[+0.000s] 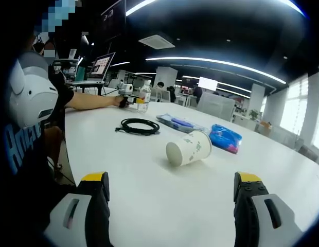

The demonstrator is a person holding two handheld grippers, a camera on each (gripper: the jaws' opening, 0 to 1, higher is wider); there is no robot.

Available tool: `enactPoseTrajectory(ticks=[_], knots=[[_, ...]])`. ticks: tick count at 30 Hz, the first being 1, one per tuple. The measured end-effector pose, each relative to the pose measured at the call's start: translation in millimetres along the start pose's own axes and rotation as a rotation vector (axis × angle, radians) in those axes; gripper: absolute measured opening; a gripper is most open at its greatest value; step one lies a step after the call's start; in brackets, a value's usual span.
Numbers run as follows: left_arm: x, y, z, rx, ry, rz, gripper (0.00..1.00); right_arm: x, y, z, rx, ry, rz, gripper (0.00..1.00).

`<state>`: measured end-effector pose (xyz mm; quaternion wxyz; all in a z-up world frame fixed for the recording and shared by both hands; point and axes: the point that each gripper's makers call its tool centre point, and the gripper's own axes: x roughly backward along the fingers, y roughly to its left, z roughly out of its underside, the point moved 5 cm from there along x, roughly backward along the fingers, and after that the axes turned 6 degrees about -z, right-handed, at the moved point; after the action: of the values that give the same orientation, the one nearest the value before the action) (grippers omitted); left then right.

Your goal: Arrange the tabletop items into an orderly group along one side of the table until the central work area is clear of visible clutter.

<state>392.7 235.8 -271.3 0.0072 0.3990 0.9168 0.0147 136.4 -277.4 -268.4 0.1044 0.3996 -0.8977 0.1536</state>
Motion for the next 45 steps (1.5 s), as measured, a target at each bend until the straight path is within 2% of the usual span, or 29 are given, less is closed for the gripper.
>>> enactPoseTrajectory(ticks=[13, 19, 25, 30, 34, 37, 42, 45], knots=[[1, 10.9, -0.1, 0.006, -0.007, 0.001, 0.41, 0, 0, 0.3, 0.001, -0.004, -0.005, 0.97], [1, 5.5, -2.4, 0.029, -0.022, 0.01, 0.45, -1, 1, 0.5, 0.001, -0.004, -0.01, 0.98], [2, -1.3, -3.1, 0.029, -0.024, 0.002, 0.59, -1, 1, 1.0, 0.002, -0.002, -0.01, 0.98], [8, -0.7, -3.5, 0.047, -0.011, -0.009, 0.83, -1, 1, 0.9, 0.001, -0.006, -0.01, 0.98], [15, -11.0, -2.5, 0.043, 0.022, -0.022, 1.0, 0, -1, 0.6, 0.001, -0.011, -0.012, 0.99], [22, -9.2, -2.9, 0.015, 0.051, -0.043, 1.0, 0, -1, 0.0, -0.002, -0.018, -0.014, 1.0], [35, -10.6, -9.2, 0.026, 0.058, -0.066, 1.0, 1, -1, -1.2, -0.01, -0.031, -0.015, 1.0], [43, -13.6, -6.8, 0.036, 0.112, -0.083, 1.0, 3, -2, -1.3, -0.021, -0.039, -0.017, 1.0]])
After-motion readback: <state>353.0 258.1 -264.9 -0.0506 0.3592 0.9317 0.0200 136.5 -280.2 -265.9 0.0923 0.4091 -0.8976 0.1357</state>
